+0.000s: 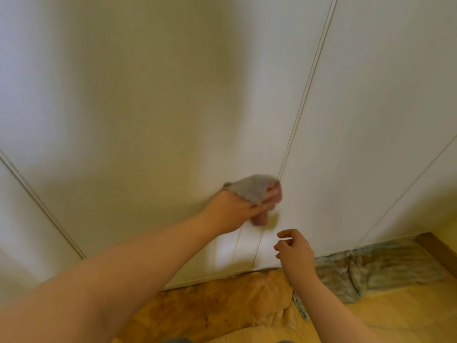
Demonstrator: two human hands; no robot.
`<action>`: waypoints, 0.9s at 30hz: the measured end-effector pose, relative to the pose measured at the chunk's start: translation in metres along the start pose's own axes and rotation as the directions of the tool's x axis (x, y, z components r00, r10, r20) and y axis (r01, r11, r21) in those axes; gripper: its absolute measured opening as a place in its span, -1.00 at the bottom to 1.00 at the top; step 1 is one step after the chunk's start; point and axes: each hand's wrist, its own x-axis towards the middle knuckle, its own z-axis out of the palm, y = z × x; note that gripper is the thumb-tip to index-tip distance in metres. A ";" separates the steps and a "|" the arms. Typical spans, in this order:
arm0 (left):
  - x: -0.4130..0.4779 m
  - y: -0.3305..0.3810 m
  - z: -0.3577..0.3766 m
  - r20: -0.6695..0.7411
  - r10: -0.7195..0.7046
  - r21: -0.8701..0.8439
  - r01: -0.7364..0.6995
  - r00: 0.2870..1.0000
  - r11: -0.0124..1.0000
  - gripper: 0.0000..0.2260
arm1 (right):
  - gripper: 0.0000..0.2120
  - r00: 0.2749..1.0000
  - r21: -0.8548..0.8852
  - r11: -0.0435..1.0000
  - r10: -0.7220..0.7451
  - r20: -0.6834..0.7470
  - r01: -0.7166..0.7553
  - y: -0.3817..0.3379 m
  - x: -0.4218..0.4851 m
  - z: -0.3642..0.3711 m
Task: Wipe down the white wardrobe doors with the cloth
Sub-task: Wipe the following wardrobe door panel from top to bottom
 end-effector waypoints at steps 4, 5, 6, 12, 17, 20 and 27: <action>0.007 0.002 0.007 -0.003 -0.055 -0.045 0.055 0.998 0.997 -0.39 | -0.85 1.000 0.018 1.000 0.000 0.011 0.000 0.000 -0.001 0.008; -0.007 0.011 0.017 0.074 -0.034 -0.037 0.036 0.997 0.999 -0.38 | -0.84 1.000 0.019 1.000 -0.003 0.020 0.003 0.002 -0.002 0.009; -0.021 0.018 0.022 0.175 -0.011 0.001 0.011 0.985 1.000 -0.36 | -0.83 1.000 0.022 1.000 -0.008 0.026 0.008 0.004 -0.004 0.010; -0.048 -0.005 0.024 0.041 -0.115 -0.326 0.122 0.993 0.938 -0.61 | -0.84 1.000 0.010 1.000 0.000 0.025 0.000 0.011 0.001 0.008; -0.056 -0.017 0.017 -0.150 -0.110 -0.076 0.100 0.983 0.992 -0.46 | -0.84 0.999 0.018 1.000 0.014 0.048 -0.014 0.014 0.003 0.015; -0.103 0.011 0.060 0.042 0.000 -0.102 0.004 0.999 0.995 -0.39 | -0.83 0.997 0.033 0.999 0.006 0.082 -0.008 0.015 0.001 0.019; -0.093 -0.001 0.063 0.365 -0.401 -0.486 0.540 0.840 0.687 -0.14 | -0.83 0.996 0.055 0.998 0.024 0.089 -0.029 0.021 0.006 0.023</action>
